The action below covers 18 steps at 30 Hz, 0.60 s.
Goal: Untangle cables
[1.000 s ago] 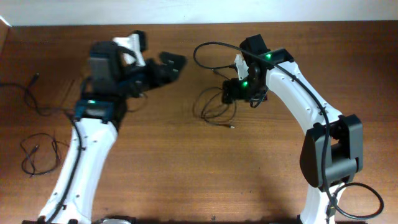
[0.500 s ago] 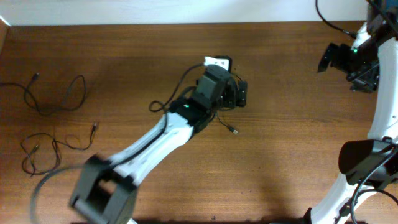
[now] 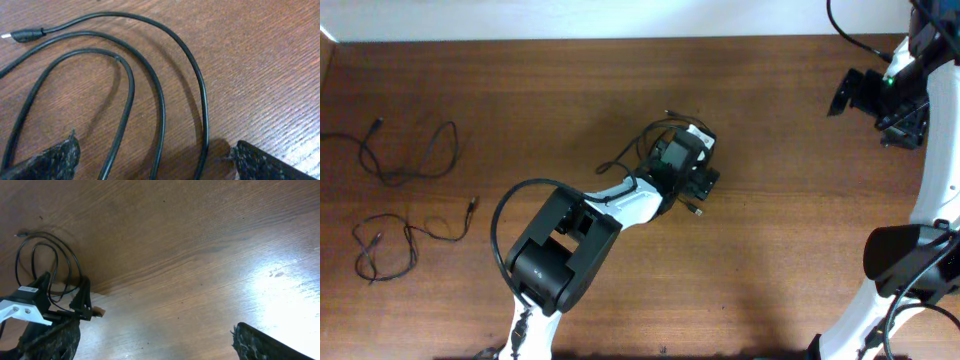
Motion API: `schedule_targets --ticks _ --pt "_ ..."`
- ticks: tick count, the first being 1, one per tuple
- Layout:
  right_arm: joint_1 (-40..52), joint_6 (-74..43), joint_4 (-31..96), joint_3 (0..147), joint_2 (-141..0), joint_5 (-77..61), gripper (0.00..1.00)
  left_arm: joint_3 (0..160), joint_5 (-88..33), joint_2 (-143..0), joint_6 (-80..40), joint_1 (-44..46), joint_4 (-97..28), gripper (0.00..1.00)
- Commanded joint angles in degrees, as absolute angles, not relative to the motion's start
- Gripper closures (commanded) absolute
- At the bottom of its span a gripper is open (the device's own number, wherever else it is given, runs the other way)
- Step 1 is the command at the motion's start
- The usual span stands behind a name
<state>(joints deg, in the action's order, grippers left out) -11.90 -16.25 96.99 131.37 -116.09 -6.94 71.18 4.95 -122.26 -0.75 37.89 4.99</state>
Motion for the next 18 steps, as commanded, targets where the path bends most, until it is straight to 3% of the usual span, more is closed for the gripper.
schedule_targets --ticks 1,4,5,9,18 --pt "-11.6 -16.38 97.06 132.07 -115.7 -7.27 0.01 71.09 3.49 -123.87 1.5 39.94 0.23 0.03" --pt "-11.6 -16.38 97.14 132.07 -115.7 -7.29 0.01 71.09 3.44 -123.87 3.55 41.28 -7.53 0.78" --pt "-11.6 -16.38 97.17 132.07 -115.7 -7.29 0.01 71.09 3.46 -123.87 3.55 41.25 -10.83 0.98" --pt "-11.6 -16.38 97.19 132.05 -115.7 -7.29 0.01 71.16 9.13 -123.66 -3.51 38.79 -14.72 1.0" --pt "-11.6 -16.38 97.32 132.0 -115.7 -7.27 0.01 79.35 10.09 -122.76 -8.1 22.39 -14.92 1.0"
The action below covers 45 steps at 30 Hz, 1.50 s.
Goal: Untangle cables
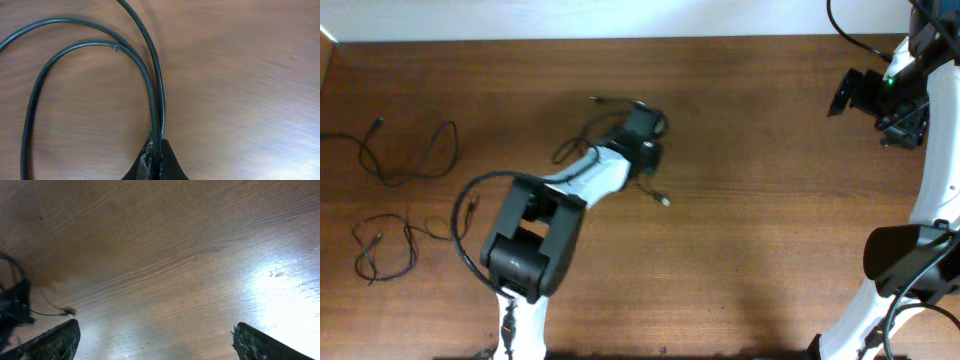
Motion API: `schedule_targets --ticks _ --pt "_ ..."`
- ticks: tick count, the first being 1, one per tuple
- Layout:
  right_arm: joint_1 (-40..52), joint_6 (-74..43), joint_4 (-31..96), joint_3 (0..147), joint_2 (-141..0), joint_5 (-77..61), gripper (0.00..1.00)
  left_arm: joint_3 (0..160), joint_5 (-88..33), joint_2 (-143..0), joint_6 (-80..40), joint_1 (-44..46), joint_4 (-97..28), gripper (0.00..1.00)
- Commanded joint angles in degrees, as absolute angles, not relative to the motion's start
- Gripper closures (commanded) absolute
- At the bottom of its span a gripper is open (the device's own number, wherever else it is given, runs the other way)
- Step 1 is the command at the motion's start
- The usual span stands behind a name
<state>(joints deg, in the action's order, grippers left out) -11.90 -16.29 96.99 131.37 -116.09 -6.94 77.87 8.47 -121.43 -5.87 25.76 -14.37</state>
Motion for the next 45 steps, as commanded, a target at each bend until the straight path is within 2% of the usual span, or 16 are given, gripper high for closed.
schedule_targets --ticks 1,5,7,12,13,14,15,16,17,21,25,29,35,39,45 --pt "-11.6 -16.38 97.32 132.0 -115.7 -7.27 0.01 79.81 10.39 -122.76 -9.28 20.88 -14.92 1.0" --pt "-11.6 -16.4 97.27 131.79 -115.72 -7.29 0.01 82.08 10.35 -122.76 -13.32 9.63 -11.53 1.0" --pt "-11.25 -16.4 97.1 131.79 -115.77 -7.29 0.01 82.08 10.35 -122.78 -13.26 2.68 -3.75 1.0" --pt "-8.14 -16.4 96.05 131.79 -115.77 -7.27 0.01 82.08 6.81 -123.9 -13.23 -2.79 1.32 1.0" --pt "-7.11 -16.4 95.53 131.79 -115.77 -7.16 0.01 82.08 6.87 -124.18 -13.23 -2.74 -0.12 0.95" --pt "-6.17 -16.38 95.39 131.79 -115.77 -6.81 0.02 82.08 6.87 -124.16 -13.23 -2.61 -2.13 0.73" --pt "-5.82 -16.4 95.55 131.79 -115.77 -6.81 0.01 82.32 6.87 -123.55 -13.23 -2.5 -4.19 0.32" --pt "-5.67 -16.4 95.81 131.79 -115.77 -6.81 0.01 82.72 6.83 -122.5 -13.23 -2.5 -6.33 0.07" --pt "-5.69 -16.64 96.29 131.81 -115.77 -6.81 0.01 83.37 6.81 -120.57 -13.23 -2.5 -9.3 0.01" --pt "-5.67 -16.58 97.34 131.81 -115.0 -6.87 0.01 84.53 3.73 -107.39 -13.23 -2.44 -19.44 0.01" --pt "-5.63 -16.53 97.34 131.81 -110.59 -6.81 0.02 84.53 -6.94 -94.78 -13.23 -1.52 -21.12 0.01" --pt "-5.63 -13.78 97.34 131.81 -103.22 -7.05 0.01 84.53 -3.9 -86.35 -9.98 -1.1 -20.75 0.01" --pt "-5.63 -13.74 97.34 131.81 -92.33 -7.05 0.01 84.53 -6.24 -74.98 -10.0 -0.43 -26.3 0.01" --pt "-5.63 -13.76 97.34 131.81 -80.03 -7.03 0.01 84.53 -6.24 -70.0 -10.0 -0.43 -28.29 0.01" --pt "-5.63 -13.78 97.3 131.81 -67.07 -6.83 0.02 84.53 -6.24 -69.95 -10.0 -0.43 -34.44 0.01"
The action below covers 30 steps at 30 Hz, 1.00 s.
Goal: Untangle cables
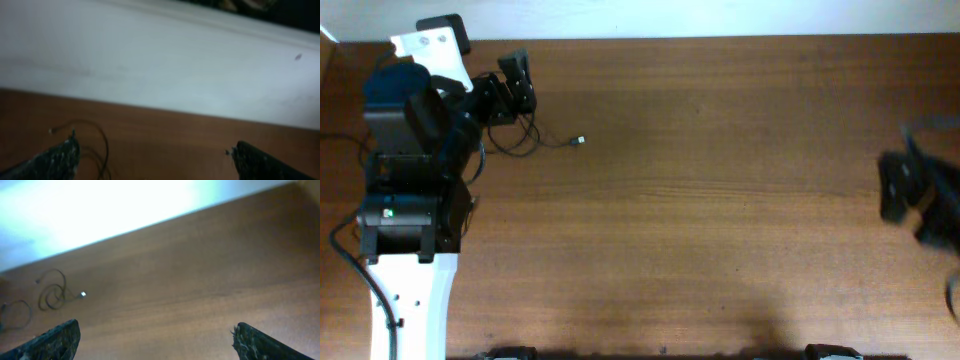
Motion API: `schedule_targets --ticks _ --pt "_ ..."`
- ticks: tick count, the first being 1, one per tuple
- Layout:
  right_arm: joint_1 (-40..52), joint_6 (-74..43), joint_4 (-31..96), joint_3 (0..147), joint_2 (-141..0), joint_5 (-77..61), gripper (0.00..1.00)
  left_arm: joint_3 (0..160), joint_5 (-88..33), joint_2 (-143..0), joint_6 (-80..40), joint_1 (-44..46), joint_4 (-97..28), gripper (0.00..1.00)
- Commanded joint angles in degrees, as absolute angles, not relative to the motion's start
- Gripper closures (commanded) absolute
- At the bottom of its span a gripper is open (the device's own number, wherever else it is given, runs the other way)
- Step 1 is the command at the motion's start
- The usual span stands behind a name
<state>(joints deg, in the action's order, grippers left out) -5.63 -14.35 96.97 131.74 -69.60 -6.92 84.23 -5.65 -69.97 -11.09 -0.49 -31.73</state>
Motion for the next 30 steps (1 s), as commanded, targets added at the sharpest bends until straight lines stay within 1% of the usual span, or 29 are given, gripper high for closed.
schedule_targets --ticks 1,4,6,9,15,19,22,26,28,30 --pt "-5.63 -13.78 97.3 131.81 -64.95 -6.85 0.01 84.53 -6.24 -69.95 -10.0 -0.43 -36.4 0.01" --pt "-5.63 -13.54 97.3 131.81 -61.65 -6.61 0.02 84.53 -6.24 -69.95 -9.98 -0.43 -44.29 0.01" --pt "-5.63 -10.72 97.3 131.81 -60.66 -1.72 0.01 84.53 -6.24 -69.95 -9.98 -0.43 -49.45 0.01" --pt "-5.63 -11.2 97.3 131.81 -60.51 -1.96 0.02 84.53 -6.24 -69.95 -9.98 -0.43 -55.72 0.01" --pt "-5.63 -11.2 97.3 131.81 -59.27 -3.64 0.01 84.53 -6.24 -69.95 -10.0 -0.43 -59.24 0.01" --pt "-5.63 -11.16 96.12 128.31 -54.41 -5.54 0.01 84.53 -6.24 -69.95 -10.0 -0.43 -59.24 0.01" --pt "-5.63 -11.16 89.8 118.15 -48.25 -5.54 0.01 84.53 -6.24 -69.95 -10.0 -0.43 -59.27 0.01" --pt "-5.63 -11.16 70.83 87.48 -32.8 -5.8 0.01 84.53 -6.24 -69.95 -10.0 -0.43 -59.24 0.01" --pt "-5.63 -11.16 63.59 76.62 -27.2 -6.35 0.01 84.53 -6.24 -69.95 -9.98 -0.43 -59.24 0.01" --pt "-5.61 -11.18 52.36 60.69 -18.52 -7.55 0.01 84.53 -6.24 -69.95 -10.0 -0.43 -59.27 0.01"
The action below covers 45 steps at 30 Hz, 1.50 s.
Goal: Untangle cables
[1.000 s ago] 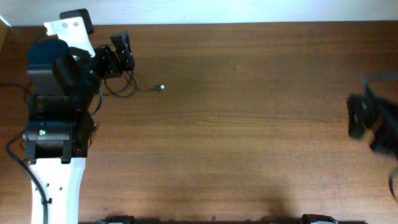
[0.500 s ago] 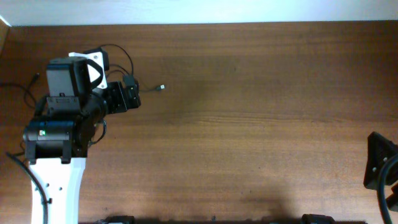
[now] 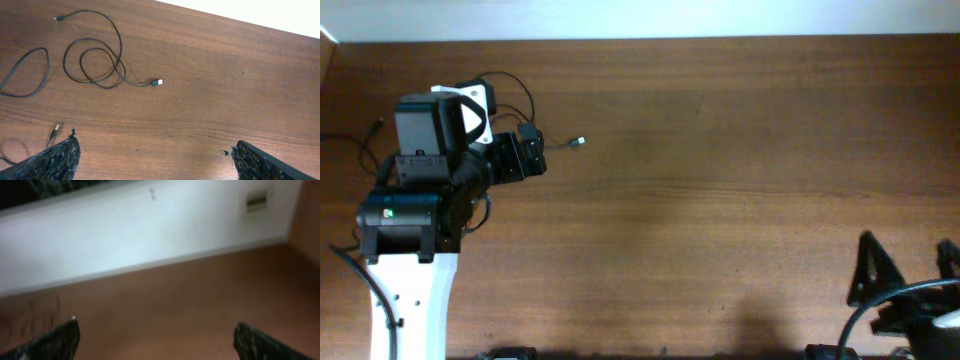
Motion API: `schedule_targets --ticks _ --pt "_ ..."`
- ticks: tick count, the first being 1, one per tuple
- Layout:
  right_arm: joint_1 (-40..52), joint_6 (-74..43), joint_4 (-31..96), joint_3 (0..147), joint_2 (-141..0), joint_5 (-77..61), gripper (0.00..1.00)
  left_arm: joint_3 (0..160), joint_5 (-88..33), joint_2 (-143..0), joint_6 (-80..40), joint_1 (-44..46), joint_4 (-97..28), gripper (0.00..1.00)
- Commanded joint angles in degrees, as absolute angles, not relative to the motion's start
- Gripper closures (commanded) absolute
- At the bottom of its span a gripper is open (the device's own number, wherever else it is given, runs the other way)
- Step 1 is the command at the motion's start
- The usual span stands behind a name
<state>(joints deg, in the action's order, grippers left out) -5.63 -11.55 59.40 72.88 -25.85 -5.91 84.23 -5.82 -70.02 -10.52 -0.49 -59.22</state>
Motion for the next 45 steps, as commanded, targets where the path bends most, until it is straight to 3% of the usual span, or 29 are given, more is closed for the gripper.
schedule_targets --ticks 1,7,13,19,31,39,45 --pt "-5.63 -11.16 48.01 54.63 -15.07 -8.45 0.01 84.53 -6.24 -69.95 -9.98 -0.43 -59.27 0.01" --pt "-5.58 -11.16 30.79 29.23 -0.84 -9.61 0.01 84.53 -6.24 -69.95 -10.0 -0.43 -59.27 0.01" --pt "-5.15 -10.92 15.51 16.6 -0.21 -10.35 0.01 84.53 -6.24 -69.95 -10.0 -0.43 -59.27 0.01" --pt "-5.26 -10.72 8.78 9.19 -0.21 -9.89 0.01 84.53 -6.24 -69.95 -9.98 -0.43 -59.27 0.01" --pt "-5.26 -10.59 3.79 0.34 -0.19 -8.16 0.01 84.53 -6.24 -69.95 -9.98 -0.43 -59.27 0.01" --pt "-5.37 0.69 3.7 0.34 -0.19 -7.4 0.01 84.53 -6.24 -69.95 -10.0 -0.43 -59.27 0.01" --pt "-5.37 1.3 4.25 0.34 -0.19 -4.21 0.01 84.53 -6.24 -69.95 -9.98 -0.43 -59.27 0.01"
